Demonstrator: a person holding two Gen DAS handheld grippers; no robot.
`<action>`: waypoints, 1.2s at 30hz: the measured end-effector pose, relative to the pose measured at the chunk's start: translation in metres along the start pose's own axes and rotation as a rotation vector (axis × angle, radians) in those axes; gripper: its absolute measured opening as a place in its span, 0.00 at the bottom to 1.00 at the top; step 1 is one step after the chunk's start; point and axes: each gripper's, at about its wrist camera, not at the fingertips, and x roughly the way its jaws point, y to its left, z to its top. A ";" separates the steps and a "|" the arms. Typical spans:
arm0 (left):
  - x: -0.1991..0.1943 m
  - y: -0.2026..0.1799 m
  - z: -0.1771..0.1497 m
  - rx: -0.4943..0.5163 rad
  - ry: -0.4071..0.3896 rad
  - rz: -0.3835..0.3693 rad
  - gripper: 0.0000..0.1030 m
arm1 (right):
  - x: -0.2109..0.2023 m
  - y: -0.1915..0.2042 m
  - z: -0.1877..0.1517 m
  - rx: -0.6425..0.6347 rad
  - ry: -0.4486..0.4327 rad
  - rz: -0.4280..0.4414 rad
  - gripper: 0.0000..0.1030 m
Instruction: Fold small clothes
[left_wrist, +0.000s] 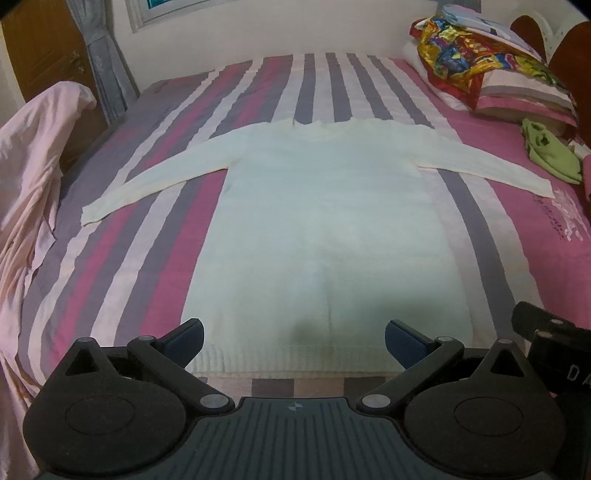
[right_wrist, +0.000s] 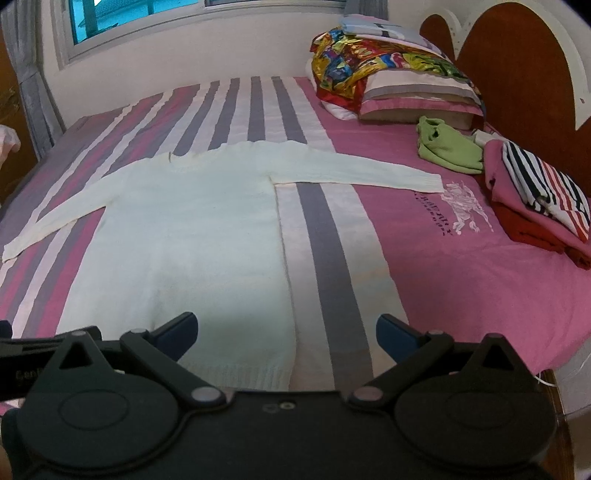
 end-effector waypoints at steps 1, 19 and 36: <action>-0.001 -0.001 0.000 0.000 0.000 0.001 1.00 | 0.000 0.001 0.000 -0.004 0.002 0.001 1.00; 0.001 0.001 0.005 -0.010 0.004 0.009 1.00 | 0.000 0.005 0.002 -0.013 0.002 0.004 1.00; 0.007 0.008 0.006 -0.022 0.010 0.008 1.00 | 0.005 0.011 0.006 -0.022 0.013 0.006 1.00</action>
